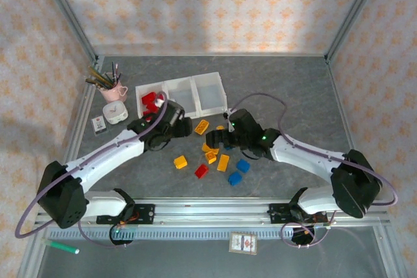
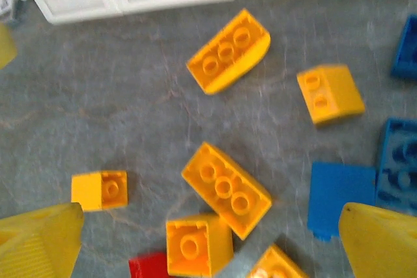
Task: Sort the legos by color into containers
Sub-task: Pick up the lego from the middle-left of the table.
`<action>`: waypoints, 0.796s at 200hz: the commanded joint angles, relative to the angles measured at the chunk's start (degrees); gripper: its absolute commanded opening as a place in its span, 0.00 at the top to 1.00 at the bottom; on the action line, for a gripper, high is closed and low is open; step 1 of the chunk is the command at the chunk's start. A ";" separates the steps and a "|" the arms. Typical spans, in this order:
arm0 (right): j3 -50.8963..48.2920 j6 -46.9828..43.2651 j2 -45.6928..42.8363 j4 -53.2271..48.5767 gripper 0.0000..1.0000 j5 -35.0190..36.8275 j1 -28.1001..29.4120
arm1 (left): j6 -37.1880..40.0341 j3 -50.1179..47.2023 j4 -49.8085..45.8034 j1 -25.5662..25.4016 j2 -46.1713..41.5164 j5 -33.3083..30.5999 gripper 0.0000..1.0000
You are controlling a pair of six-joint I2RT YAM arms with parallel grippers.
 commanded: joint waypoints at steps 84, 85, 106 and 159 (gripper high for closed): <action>-11.25 6.20 -11.41 -4.00 0.00 -2.94 -0.40 | -9.08 -7.68 1.03 -20.81 0.47 0.18 0.25; -11.30 6.26 -11.49 -4.04 0.00 -2.93 -0.39 | -8.99 -7.79 1.23 -20.87 0.50 0.20 0.25; -12.14 6.83 -12.62 -4.08 0.00 -2.66 -0.48 | -6.41 -9.08 5.04 -21.84 1.58 1.23 0.26; -13.10 7.36 -14.33 -4.04 0.00 -1.36 -0.89 | -0.65 -10.03 10.46 -23.51 9.44 0.44 0.25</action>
